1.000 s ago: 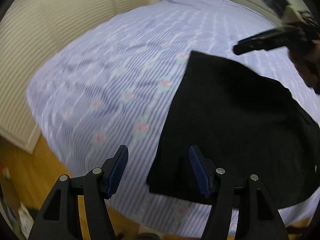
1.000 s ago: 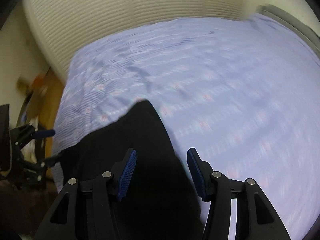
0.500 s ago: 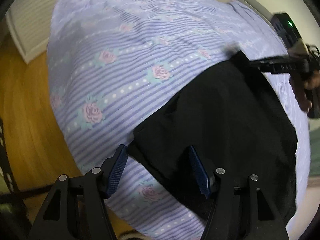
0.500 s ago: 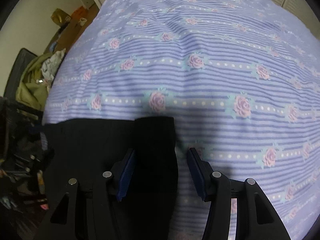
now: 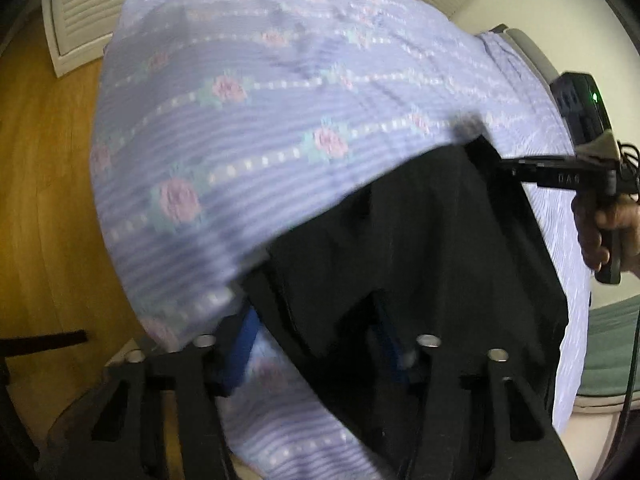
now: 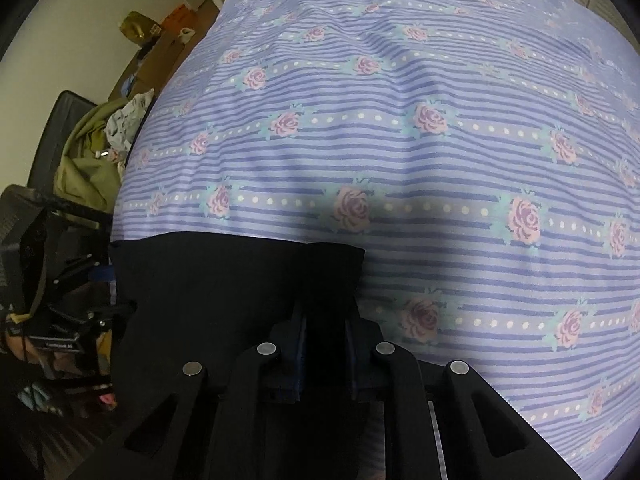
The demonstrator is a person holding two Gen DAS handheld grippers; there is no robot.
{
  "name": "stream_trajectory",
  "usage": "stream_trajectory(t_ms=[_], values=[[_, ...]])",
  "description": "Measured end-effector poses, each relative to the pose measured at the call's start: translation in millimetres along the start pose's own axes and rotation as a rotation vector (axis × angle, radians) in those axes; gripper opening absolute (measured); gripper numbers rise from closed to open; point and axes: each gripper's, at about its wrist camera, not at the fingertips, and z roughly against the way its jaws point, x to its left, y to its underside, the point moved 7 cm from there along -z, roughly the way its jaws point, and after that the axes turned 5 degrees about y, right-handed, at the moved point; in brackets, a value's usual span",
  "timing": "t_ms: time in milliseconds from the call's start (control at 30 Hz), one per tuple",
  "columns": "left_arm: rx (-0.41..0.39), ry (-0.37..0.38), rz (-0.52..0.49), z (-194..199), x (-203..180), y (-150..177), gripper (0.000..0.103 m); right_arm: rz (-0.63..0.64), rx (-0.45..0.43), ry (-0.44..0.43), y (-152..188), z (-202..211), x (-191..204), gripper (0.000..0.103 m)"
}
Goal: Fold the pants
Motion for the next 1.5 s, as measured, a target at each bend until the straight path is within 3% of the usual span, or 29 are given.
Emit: stream_trajectory(t_ms=[33, 100, 200, 467, 667, 767, 833, 900, 1000, 1100, 1200, 1333, 1500], values=[[-0.005, 0.003, -0.004, 1.4, 0.2, -4.0, 0.031, -0.008, -0.008, -0.003, -1.8, 0.9, -1.3, 0.014], [-0.009, 0.016, -0.023, 2.4, 1.9, -12.4, 0.02, -0.03, -0.047, -0.006, -7.9, 8.4, -2.4, 0.011], [-0.017, 0.023, -0.058, 4.6, -2.2, -22.9, 0.014, -0.039, -0.091, -0.004, -15.2, 21.1, -4.2, 0.01], [-0.128, -0.005, -0.109, 16.4, -2.2, -79.1, 0.013, -0.055, -0.161, 0.046, -45.4, 32.7, -16.4, 0.01], [-0.065, -0.01, -0.146, -12.2, 10.8, -87.9, 0.014, -0.047, -0.128, 0.126, -62.9, 13.2, -26.1, 0.01], [-0.062, -0.006, -0.153, -8.7, 10.1, -86.4, 0.025, -0.066, -0.127, 0.155, -57.5, 7.4, -27.7, 0.012], [-0.061, 0.002, -0.156, -4.9, 9.5, -85.1, 0.046, -0.088, -0.146, 0.184, -54.7, 14.4, -30.5, 0.022], [-0.07, -0.006, -0.179, 4.6, 8.4, -84.4, 0.054, -0.106, -0.171, 0.255, -49.9, 27.9, -35.4, 0.047], [-0.093, -0.025, -0.269, 29.5, -0.1, -82.9, 0.055, -0.155, -0.228, 0.29, -38.5, 55.3, -37.0, 0.047], [-0.119, -0.01, -0.392, 50.3, -22.2, -88.4, 0.057, -0.24, -0.318, 0.361, -12.6, 97.4, -30.2, 0.047], [-0.133, 0.027, -0.563, 63.8, -59.9, -84.6, 0.06, -0.376, -0.403, 0.441, 35.4, 138.6, -15.0, 0.052], [-0.121, 0.11, -0.784, 66.7, -114.7, -62.7, 0.064, -0.672, -0.454, 0.568, 144.6, 176.3, 12.4, 0.055], [-0.056, 0.221, -0.979, 57.9, -177.2, -15.2, 0.064, -1.099, -0.415, 0.679, 307.7, 184.9, 74.8, 0.055]])
